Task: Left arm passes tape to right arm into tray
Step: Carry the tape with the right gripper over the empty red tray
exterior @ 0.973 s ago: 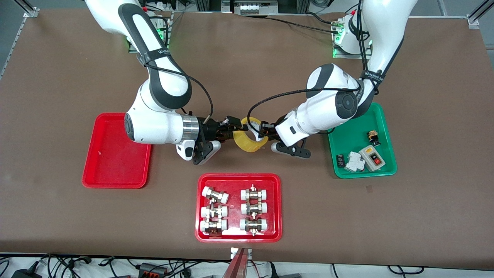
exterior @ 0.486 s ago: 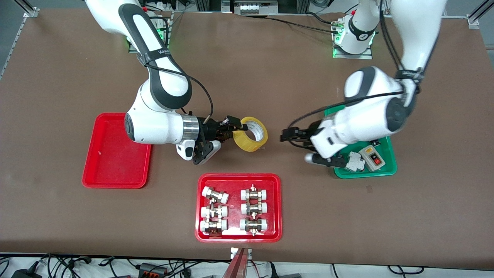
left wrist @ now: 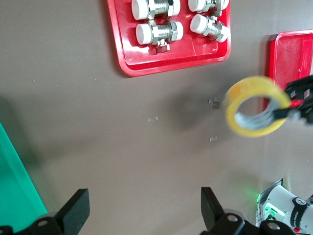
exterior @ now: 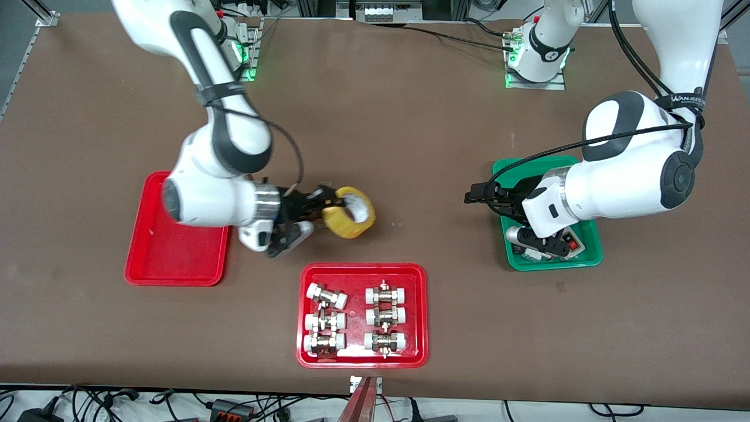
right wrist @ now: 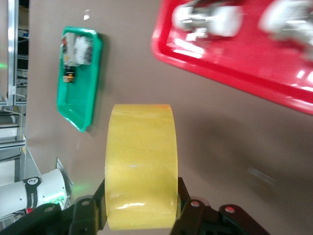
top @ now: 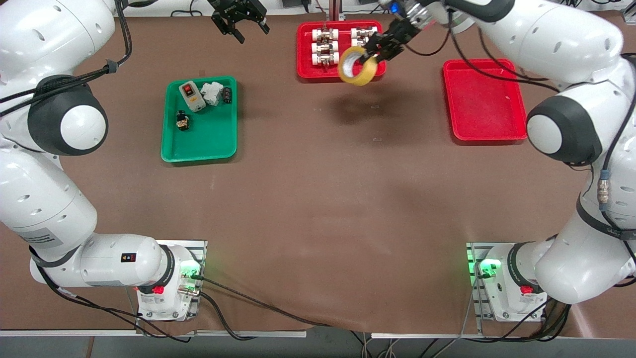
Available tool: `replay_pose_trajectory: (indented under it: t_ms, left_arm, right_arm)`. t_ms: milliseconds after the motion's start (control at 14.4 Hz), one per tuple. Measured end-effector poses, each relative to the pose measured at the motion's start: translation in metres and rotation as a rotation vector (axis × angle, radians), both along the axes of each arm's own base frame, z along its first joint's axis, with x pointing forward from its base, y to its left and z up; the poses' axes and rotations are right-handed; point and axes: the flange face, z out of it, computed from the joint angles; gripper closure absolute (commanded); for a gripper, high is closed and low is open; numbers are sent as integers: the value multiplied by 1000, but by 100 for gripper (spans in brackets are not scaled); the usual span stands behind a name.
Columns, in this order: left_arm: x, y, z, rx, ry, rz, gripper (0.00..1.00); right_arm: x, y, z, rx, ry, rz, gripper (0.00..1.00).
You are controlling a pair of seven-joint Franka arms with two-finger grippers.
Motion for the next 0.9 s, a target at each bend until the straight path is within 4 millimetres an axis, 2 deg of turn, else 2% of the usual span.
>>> replay_pose_trajectory:
  t_ms: [208,347,417,625,764,903]
  left_arm:
    - [-2,-4,0,-1,1,-9,0]
    - [-3,-8,0,-1,3,-16,0]
    - [-4,-9,0,2,2,-19,0]
    - [-5,-6,-1,49,-11,-40,0]
    - [-8,-4,4,78,-16,-56,0]
    - [-10,-2,12,94,-27,-61,0]
  right_arm:
    - [27,-139,0,5,102,-103,59]
    - [27,-221,-14,8,162,-171,59]
    - [24,-254,-24,1,185,-201,59]
    - [15,-323,-56,-6,201,-229,59]
    - [10,-353,-76,3,186,-218,59]
    - [5,-372,-93,-7,178,-191,59]
